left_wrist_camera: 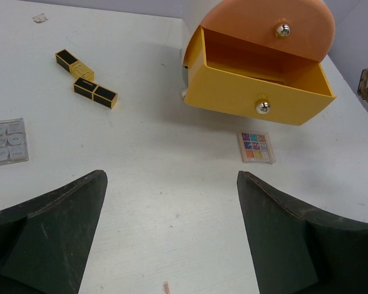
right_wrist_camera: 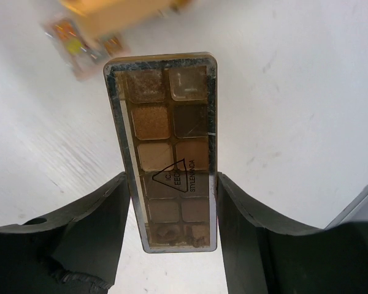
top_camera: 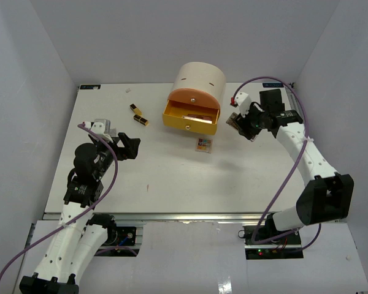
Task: Organize the makeup
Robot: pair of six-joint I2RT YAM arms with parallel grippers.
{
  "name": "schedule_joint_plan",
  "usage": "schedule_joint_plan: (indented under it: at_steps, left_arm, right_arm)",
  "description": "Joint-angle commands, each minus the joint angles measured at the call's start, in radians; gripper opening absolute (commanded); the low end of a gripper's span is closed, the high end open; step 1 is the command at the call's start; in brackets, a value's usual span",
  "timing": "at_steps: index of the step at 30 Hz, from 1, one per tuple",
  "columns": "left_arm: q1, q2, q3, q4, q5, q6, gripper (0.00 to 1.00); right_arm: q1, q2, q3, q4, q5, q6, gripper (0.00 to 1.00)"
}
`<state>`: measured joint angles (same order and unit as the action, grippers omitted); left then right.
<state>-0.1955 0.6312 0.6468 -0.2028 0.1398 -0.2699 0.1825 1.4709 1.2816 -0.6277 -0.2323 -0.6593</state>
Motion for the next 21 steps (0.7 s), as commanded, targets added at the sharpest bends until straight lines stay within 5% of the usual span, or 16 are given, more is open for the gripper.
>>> schedule_joint_plan:
  at_steps: [1,7,15,18,21]
  left_arm:
    - [0.005,-0.005,0.003,0.003,0.007,0.009,0.98]
    - [0.005,-0.007,0.002,-0.001,-0.008,0.008,0.98]
    - [0.005,-0.012,0.002,-0.004,-0.012,0.011,0.98]
    - [0.005,-0.017,0.001,-0.006,-0.014,0.011,0.98]
    - [0.005,-0.019,0.002,-0.006,-0.016,0.011,0.98]
  right_arm:
    - [0.223,-0.077,0.046,-0.001,0.059,0.014,0.08]
    - [0.472,0.065,0.273,0.034,0.356,-0.049,0.08]
    - [0.595,0.306,0.463,0.146,0.628,-0.179,0.2]
    - [0.595,0.369,0.495,0.169,0.663,-0.195,0.35]
    - [0.595,0.387,0.492,0.209,0.682,-0.195,0.68]
